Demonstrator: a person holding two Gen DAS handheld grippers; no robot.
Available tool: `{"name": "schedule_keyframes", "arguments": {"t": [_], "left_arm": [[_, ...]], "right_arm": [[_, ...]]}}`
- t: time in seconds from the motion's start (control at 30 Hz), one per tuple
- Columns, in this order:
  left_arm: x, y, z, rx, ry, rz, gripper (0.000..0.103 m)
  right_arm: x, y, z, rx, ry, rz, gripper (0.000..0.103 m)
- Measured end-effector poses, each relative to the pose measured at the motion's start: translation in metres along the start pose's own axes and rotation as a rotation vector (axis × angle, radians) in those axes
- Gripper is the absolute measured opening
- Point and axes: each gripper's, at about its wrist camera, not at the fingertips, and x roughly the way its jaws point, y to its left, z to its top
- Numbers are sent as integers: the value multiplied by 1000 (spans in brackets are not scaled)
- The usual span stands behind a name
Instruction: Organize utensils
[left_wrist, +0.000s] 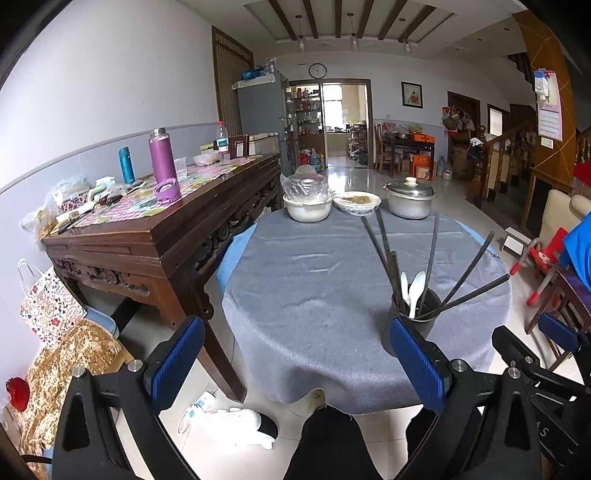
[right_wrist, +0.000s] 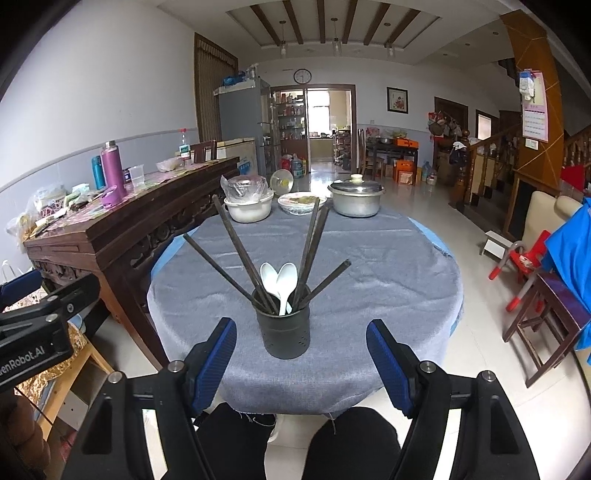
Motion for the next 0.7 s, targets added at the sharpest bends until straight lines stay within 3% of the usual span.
{"name": "schedule_keyframes", "arguments": {"t": [0.7], "left_arm": [[27,-1,-7,-6,41,11,100]], "right_arm": [[21,1,-7,-16,12,3,76]]}}
